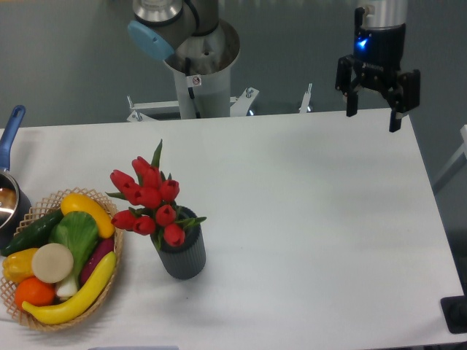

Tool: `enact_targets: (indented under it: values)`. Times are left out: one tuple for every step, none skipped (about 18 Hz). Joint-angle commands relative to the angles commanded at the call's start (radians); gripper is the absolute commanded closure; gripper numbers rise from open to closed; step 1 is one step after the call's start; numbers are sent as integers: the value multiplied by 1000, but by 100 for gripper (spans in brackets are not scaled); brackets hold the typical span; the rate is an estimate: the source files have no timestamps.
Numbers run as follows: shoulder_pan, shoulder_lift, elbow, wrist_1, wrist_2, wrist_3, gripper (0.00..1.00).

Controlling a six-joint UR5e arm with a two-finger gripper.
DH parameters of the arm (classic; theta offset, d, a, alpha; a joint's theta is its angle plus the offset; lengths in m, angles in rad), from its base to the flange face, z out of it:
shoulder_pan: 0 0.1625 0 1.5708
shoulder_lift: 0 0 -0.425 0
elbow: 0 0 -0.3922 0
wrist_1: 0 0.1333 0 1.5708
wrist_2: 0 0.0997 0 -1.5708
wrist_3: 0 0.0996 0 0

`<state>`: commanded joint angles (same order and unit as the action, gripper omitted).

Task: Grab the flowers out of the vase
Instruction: 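Move the open gripper toward the red tulip bouquet in the vase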

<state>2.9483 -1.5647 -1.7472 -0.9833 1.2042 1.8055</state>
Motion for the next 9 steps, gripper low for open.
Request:
enact_targets:
  values:
    - [0,-2,0,5,0,0,0]
    - [0,-2,0,2,-2,0,0]
    - [0,-2,0,2,-3,0,0]
    - [0,-2,-3,2,-6,0,0]
    - [0,-3,-9,3,-11,3,0]
    - [0,-3,-11,5,-15,3,0]
    - [0,-3,-12,5,-15,2,0]
    - [-2,-3,-14,5,-15,2,0]
    - [-2,-3,-20,5,-15,2,0]
